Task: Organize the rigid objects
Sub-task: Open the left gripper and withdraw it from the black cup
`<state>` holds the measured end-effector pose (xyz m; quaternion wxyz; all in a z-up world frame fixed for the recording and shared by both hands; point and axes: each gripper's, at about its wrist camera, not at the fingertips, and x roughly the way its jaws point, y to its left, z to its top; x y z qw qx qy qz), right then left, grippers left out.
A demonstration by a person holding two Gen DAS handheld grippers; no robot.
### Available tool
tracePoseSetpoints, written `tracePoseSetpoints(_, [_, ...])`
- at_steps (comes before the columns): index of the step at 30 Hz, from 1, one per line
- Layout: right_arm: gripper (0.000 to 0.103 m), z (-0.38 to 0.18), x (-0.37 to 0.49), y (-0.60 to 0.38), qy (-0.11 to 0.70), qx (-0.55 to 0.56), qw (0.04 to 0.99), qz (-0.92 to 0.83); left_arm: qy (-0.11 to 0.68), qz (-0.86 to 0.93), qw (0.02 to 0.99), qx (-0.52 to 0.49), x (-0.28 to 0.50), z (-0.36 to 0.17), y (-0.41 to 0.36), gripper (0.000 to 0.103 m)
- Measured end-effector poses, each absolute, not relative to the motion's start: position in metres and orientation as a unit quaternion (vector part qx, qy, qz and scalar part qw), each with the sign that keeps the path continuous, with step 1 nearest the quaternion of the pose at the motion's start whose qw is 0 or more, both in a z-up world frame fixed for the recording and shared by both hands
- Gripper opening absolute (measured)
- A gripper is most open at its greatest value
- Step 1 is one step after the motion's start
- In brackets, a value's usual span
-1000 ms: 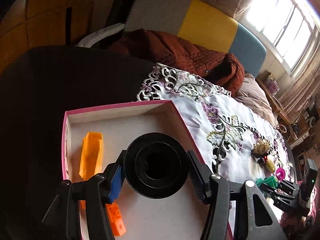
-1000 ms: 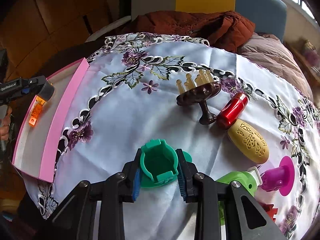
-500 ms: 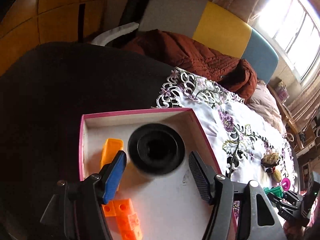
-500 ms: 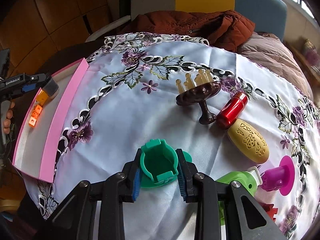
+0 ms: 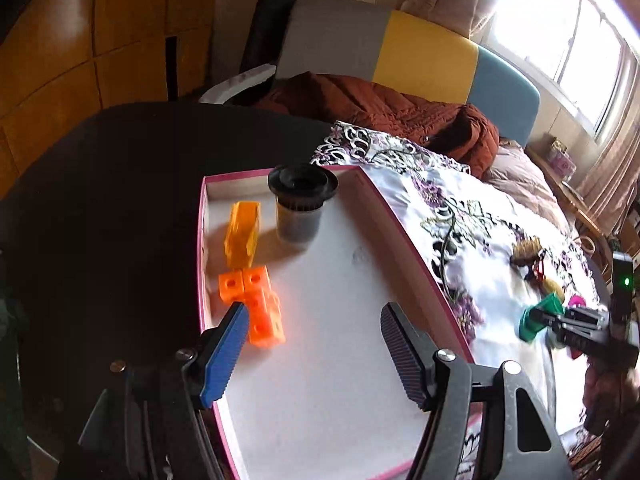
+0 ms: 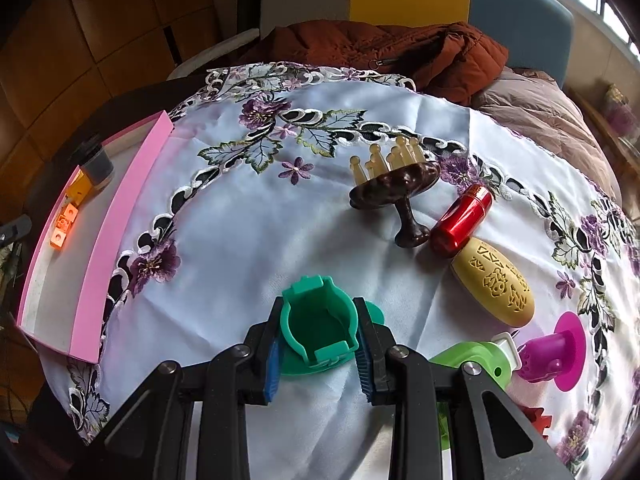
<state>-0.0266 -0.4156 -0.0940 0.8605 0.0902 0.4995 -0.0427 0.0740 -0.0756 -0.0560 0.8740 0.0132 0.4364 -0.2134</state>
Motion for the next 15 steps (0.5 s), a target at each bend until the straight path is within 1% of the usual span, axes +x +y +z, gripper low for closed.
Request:
tracePoseSetpoints(6, [0.031, -0.093, -0.027, -0.418, 0.498, 0.100, 0.860, -0.046, 0.437, -0.210, 0.875, 0.018, 0.050, -0.056, -0.079, 0.069])
tracePoseSetpoints(15, [0.031, -0.093, -0.028, -0.409, 0.498, 0.073, 0.863, -0.052, 0.438, -0.195, 0.877, 0.028, 0.037, -0.058, -0.076, 0.069])
